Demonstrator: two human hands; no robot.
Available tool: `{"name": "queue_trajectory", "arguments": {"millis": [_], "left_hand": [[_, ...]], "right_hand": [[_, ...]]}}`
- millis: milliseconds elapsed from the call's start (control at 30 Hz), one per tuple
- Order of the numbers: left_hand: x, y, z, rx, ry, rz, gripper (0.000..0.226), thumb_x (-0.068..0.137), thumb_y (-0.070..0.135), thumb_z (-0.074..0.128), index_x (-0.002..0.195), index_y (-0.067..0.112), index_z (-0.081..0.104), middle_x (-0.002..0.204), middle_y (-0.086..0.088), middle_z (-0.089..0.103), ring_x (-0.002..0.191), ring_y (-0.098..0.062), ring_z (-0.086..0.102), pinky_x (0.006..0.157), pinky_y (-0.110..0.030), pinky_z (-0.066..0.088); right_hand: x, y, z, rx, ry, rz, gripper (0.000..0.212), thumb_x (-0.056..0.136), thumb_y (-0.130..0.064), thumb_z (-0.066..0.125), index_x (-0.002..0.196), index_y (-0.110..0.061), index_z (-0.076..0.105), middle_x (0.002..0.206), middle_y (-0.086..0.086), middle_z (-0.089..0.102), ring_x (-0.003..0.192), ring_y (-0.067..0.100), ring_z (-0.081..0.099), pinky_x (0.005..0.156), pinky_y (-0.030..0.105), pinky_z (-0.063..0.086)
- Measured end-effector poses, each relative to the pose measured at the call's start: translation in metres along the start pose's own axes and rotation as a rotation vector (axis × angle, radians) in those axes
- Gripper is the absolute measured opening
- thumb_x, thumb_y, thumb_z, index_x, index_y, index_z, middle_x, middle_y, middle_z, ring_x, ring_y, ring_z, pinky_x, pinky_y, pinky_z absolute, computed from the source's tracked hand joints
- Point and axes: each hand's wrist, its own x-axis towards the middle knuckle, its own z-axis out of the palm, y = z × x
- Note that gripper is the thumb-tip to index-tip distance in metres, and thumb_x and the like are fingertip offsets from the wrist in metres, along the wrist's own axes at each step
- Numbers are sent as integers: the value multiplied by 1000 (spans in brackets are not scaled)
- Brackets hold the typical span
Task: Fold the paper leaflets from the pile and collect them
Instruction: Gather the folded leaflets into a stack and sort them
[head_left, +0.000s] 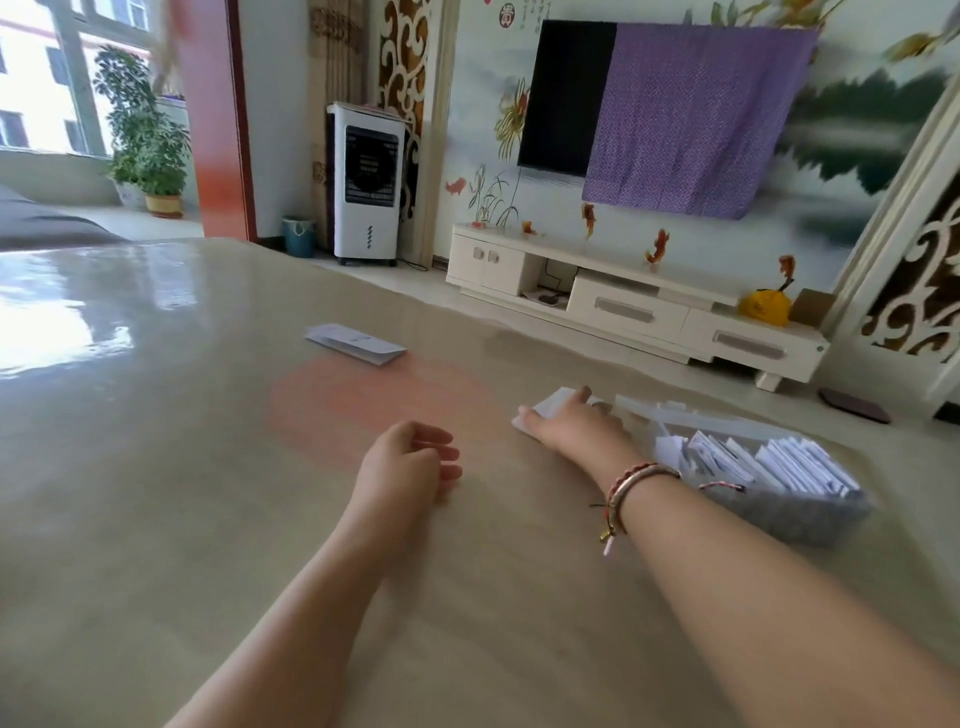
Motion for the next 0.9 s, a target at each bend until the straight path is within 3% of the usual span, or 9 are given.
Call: {"name": "queue_trajectory", "arguments": {"millis": [167,367,467,533,600,700,767,833,900], "left_hand": [[7,4,-2,-27,16,-80,28,90,-5,35,99,7,59,93,-9,69,66,-19,68,58,-29,55],[7,6,-1,-60,26,-94,26,90,-5,37,101,5,58,94,-11,68,70,-20,69,48,-22,53],[7,4,0,-55,30,-80,23,90,-5,39,99,6,58,93,-12,68,68,-19,68,46,-21,52],[8,5,0,-49,31,-74,22,91,-5,39,96,7,57,92,-11,68,67,-19,68,46,-20,51],[8,5,-1,-51,28,-74,22,91,-5,39,95,7,56,92,-12,68,66,-19,67,47,-21,53],[9,5,-2,-58,23,-80,22,91,-6,39,97,6,57,94,-13,68,68,-21,68,50,-23,55],[8,5,-2,-67,25,-80,21,91,-6,41,99,5,57,94,-14,67,68,-21,67,50,-24,54],[6,5,-2,-62,22,-63,20,91,-5,43,101,5,57,94,-13,68,68,-21,67,53,-24,54],[4,5,-1,-39,20,-41,21,91,-4,41,100,6,57,95,-12,68,71,-21,67,56,-26,55]], "right_hand": [[7,-13,14,-55,35,79,85,82,-64,44,144,-10,21,148,23,32,133,41,33,106,45,31],[1,-20,18,-59,26,127,86,84,-66,42,145,-10,19,154,27,15,140,45,16,114,51,17],[3,-23,15,-34,-15,126,89,83,-62,47,148,-9,15,154,26,16,140,44,20,114,47,22],[5,-19,5,-51,-53,77,96,80,-58,53,149,-5,12,150,22,31,136,41,33,108,42,34],[2,-13,-10,-122,-89,-26,88,86,-46,57,147,2,17,145,17,40,128,37,44,99,34,42],[-10,-7,-33,-233,-139,-137,63,91,-33,58,139,2,36,142,17,40,123,30,50,85,29,42],[-14,-2,-39,-267,-160,-168,62,89,-32,61,136,1,39,140,16,43,120,28,51,80,29,42],[-17,1,-36,-234,-145,-185,65,86,-29,63,137,2,36,135,15,48,113,28,54,72,28,42],[-17,4,-30,-138,-75,-178,74,87,-22,58,144,5,21,131,18,50,100,27,55,61,27,41]]}}
